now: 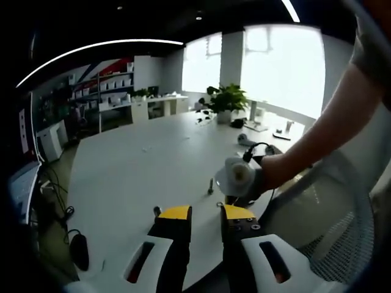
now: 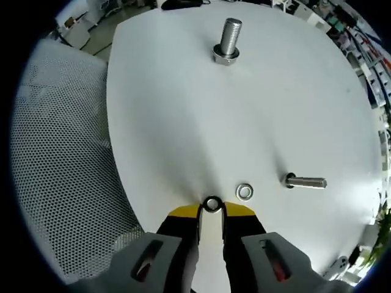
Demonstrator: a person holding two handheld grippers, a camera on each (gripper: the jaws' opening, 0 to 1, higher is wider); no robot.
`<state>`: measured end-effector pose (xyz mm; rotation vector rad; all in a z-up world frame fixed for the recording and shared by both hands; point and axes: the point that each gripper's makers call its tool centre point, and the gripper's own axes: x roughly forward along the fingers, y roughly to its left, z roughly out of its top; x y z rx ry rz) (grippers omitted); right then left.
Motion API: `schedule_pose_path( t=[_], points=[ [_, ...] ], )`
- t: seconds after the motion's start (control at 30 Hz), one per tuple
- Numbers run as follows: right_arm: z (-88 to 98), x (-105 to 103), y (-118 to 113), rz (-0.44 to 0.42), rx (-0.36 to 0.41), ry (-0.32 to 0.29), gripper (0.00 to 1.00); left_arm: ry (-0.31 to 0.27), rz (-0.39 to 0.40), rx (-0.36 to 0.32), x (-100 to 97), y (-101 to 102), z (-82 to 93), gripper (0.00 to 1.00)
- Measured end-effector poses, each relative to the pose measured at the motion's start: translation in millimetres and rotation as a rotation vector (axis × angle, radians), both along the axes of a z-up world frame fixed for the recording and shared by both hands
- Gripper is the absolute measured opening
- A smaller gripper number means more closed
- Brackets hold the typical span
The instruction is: Place the washer onto the threaded stud by aligning its center hole with the stud, sliding it down to the base, and recovering from edge contact or off-axis alignment until the washer reaches the visible bottom stop.
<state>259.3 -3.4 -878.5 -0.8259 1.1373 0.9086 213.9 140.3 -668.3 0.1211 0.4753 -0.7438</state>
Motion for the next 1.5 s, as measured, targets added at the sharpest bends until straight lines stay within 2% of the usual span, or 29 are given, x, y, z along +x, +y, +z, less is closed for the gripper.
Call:
schedule_pose_path(
  t=[0.37,0.43,0.47,0.5,0.57,0.63,0.67,0.7,0.77,0.87,0.97,1.03,1.27,1.5],
  points=[
    [0.5,1,-1,-0.029,0.041,0.008,0.14,0.004,-0.007,0.000,-0.7,-1,-0.7,0.16],
    [0.5,1,-1,-0.080,0.071,0.023,0.14,0.005,-0.006,0.001,-0.7,-1,-0.8,0.16],
    [0.7,0,-2,-0.108,0.078,0.039,0.05,0.004,-0.006,0.000,-0.6,-1,-0.6,0.16],
    [-1.0,-3,2,-0.053,0.100,0.071,0.03,0.004,-0.006,-0.001,-0.7,-1,-0.5,0.16],
    [-0.4,-1,-6,-0.104,0.082,0.047,0.03,0.004,-0.006,-0.001,-0.7,-1,-0.5,0.16],
    [-0.3,-5,-7,-0.113,0.079,0.079,0.03,0.004,-0.007,-0.003,-0.9,-1,-0.1,0.16],
    [0.6,-3,-8,-0.096,0.075,0.066,0.03,0.004,-0.007,-0.003,-1.0,-1,-0.1,0.16],
    [2.7,3,-12,-0.076,0.056,0.021,0.03,0.004,-0.007,-0.003,-0.9,-1,-0.3,0.16],
    [-0.4,0,-11,-0.107,0.070,0.055,0.03,0.003,-0.002,-0.004,-0.5,0,0.1,0.16],
    [-0.4,3,-11,-0.123,0.078,0.050,0.03,0.005,0.002,-0.008,-0.3,0,0.2,0.16],
    [-0.6,3,-11,-0.093,0.070,0.045,0.04,0.008,-0.004,-0.007,-0.6,0,-0.7,0.16],
    [0.0,1,-10,-0.122,0.083,0.080,0.06,0.008,-0.009,-0.004,-0.8,-1,-0.8,0.16],
    [9.0,29,-15,-0.160,0.089,0.011,0.18,0.011,-0.009,-0.006,-0.8,-1,-1.0,0.16],
    [2.7,39,-11,-0.164,0.083,0.021,0.22,0.013,-0.003,-0.008,-0.7,0,-1.5,0.16]
  ],
)
